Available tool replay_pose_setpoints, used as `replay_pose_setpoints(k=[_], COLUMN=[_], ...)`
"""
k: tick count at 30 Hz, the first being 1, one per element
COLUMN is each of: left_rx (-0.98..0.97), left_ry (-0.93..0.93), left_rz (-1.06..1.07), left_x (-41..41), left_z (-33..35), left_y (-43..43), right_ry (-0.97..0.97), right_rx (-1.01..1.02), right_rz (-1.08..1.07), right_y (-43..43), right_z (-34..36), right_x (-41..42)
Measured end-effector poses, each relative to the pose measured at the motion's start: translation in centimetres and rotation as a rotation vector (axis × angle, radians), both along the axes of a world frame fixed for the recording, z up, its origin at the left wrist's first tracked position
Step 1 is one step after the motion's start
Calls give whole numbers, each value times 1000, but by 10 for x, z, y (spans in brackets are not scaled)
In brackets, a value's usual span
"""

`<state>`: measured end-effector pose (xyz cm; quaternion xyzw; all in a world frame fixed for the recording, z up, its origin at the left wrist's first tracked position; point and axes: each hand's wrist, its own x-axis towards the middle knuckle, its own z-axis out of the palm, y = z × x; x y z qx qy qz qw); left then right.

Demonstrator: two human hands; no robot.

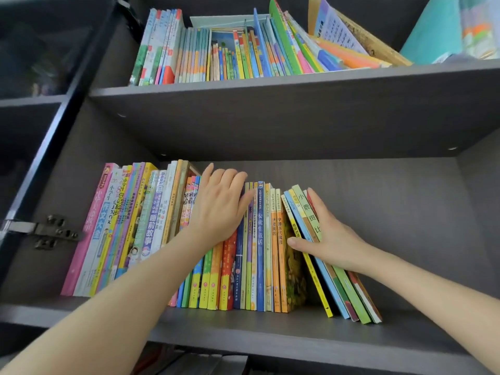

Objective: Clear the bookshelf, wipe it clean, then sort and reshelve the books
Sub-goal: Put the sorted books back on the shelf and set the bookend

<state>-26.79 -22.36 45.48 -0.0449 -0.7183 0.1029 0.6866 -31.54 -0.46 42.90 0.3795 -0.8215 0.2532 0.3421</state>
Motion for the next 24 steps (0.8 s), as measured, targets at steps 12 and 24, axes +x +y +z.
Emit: replay_pose_setpoints(k=[12,24], left_rx=[317,456], left_ry=[259,50], left_rz=[-152,232], left_x=[87,261], left_z=[-12,-110], left_y=[-12,-12], right_ry=[420,205], right_rx=[-351,264], right_rz=[15,705], right_y=[-1,-99], right_z=[6,-98], right_x=[88,197])
